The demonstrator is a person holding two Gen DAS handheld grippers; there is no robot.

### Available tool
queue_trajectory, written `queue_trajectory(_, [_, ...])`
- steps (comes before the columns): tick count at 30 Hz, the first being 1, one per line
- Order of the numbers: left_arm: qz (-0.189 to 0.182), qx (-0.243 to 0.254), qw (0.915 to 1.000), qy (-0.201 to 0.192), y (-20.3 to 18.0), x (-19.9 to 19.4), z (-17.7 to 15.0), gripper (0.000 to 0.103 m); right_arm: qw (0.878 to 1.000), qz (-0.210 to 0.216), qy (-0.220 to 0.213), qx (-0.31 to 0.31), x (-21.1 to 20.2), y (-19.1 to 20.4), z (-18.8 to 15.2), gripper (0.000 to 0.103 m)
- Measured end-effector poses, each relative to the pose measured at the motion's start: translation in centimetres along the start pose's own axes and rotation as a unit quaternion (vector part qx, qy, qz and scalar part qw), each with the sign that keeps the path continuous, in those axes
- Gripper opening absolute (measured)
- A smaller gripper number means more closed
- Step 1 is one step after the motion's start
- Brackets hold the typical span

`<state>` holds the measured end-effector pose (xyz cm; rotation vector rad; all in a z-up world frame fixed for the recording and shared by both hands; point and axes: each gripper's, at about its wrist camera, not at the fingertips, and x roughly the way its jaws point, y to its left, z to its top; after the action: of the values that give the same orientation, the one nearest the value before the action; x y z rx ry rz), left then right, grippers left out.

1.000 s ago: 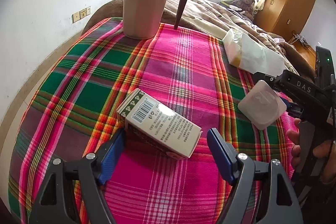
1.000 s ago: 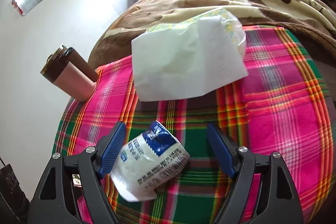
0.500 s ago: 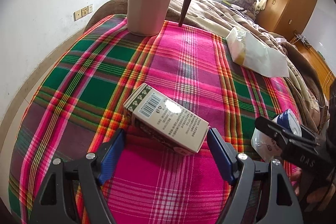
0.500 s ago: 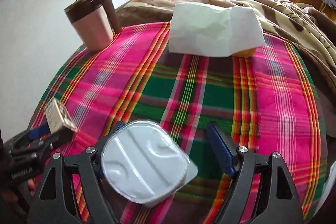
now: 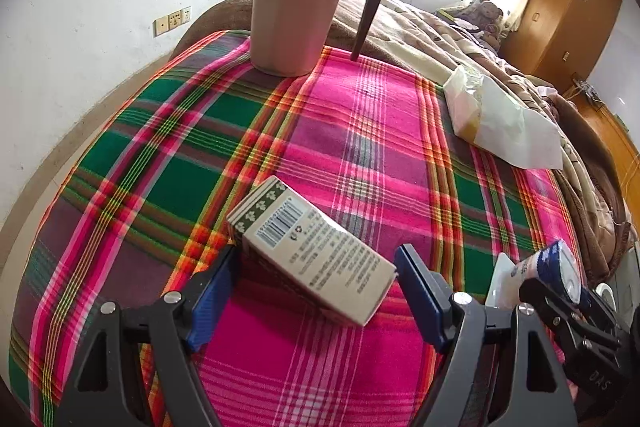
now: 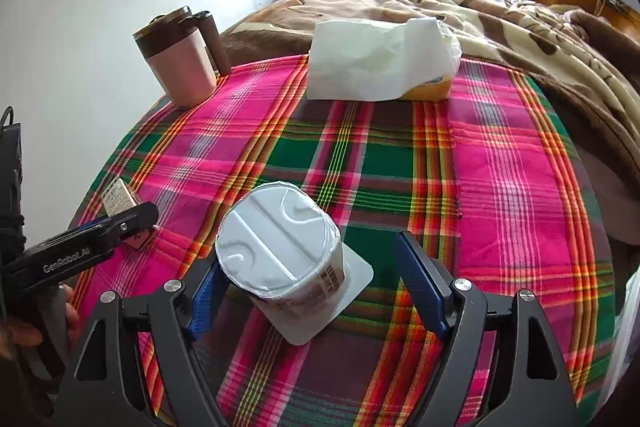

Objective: Collect trash
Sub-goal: 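Grasp the beige milk carton with left while right holds the yogurt cup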

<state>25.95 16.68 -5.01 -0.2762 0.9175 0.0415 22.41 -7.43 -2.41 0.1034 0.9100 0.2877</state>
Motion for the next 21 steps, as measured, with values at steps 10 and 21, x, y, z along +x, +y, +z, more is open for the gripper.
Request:
queue_trajectory(10, [0.001,0.009,0.9999,-0.008,-0.5,0.0,-0.1,0.059,1.000,0.007,-0.001,0.002,-0.3,-0.2,-0.4,0.055])
queue_trajectory(21, [-0.006,0.050,0.9985,-0.021,-2.2,-2.2,-1.7,0.042,0.999,0.016,-0.020,0.019,-1.7,-1.0,-0.9,0.054])
